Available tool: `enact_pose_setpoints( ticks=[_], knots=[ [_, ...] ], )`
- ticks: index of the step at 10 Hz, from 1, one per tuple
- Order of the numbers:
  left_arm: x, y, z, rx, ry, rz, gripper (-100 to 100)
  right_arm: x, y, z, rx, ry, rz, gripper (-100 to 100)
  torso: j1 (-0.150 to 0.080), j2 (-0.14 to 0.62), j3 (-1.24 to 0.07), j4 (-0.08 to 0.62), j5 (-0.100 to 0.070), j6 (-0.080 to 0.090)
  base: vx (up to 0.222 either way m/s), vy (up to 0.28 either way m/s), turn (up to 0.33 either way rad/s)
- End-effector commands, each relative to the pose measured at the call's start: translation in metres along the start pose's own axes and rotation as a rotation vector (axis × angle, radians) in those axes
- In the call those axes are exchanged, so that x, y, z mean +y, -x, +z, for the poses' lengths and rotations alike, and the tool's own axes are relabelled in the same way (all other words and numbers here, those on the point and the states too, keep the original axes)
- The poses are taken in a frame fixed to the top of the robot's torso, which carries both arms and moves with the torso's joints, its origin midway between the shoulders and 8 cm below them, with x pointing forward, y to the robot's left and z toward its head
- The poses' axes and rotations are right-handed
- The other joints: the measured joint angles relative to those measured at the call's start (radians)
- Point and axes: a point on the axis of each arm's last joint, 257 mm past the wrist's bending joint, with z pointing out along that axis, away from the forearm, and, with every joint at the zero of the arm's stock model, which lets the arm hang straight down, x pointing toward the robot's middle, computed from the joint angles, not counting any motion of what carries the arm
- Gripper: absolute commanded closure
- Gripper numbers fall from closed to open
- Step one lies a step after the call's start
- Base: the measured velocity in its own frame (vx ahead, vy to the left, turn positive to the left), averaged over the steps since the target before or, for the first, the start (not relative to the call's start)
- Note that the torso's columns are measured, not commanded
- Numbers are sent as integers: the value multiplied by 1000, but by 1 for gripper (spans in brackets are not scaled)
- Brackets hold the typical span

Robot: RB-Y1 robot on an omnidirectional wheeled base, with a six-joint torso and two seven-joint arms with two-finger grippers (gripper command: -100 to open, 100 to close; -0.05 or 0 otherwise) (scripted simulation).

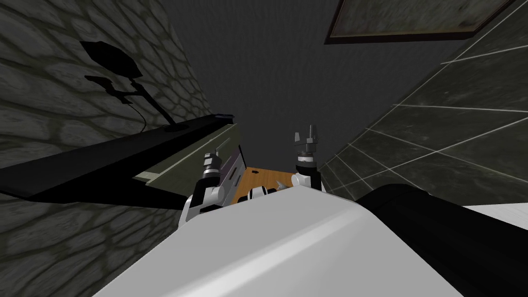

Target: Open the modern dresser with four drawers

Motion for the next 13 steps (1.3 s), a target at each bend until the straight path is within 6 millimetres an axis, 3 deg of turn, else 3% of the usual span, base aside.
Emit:
enact_pose_setpoints(
  ticks=[1,3,4,6,12,13],
  knots=[
    [-3,-3,-1,2,-4,-1,100,0,0,0,0,0,0,0,-4,1,1,-1,1,0,-56,-183,5],
    [-7,-6,-1,4,-9,-1,100,0,0,0,0,0,0,0,-6,1,1,-1,-1,0,-62,-191,-4],
    [-12,-1,-6,-5,6,1,-100,0,0,0,0,0,0,0,-7,0,0,-1,-1,2,-12,-91,-14],
    [-26,1,-9,-10,2,0,-100,0,0,0,0,0,0,0,9,-4,-2,-3,4,-3,32,31,-29],
    [-61,6,-23,-24,2,-3,-100,0,0,0,0,0,0,0,-3,5,3,1,0,-2,34,18,-15],
    [-50,6,-22,-25,19,0,-100,0,0,0,0,0,0,0,-4,5,3,3,-1,-2,13,5,5]
  ],
)
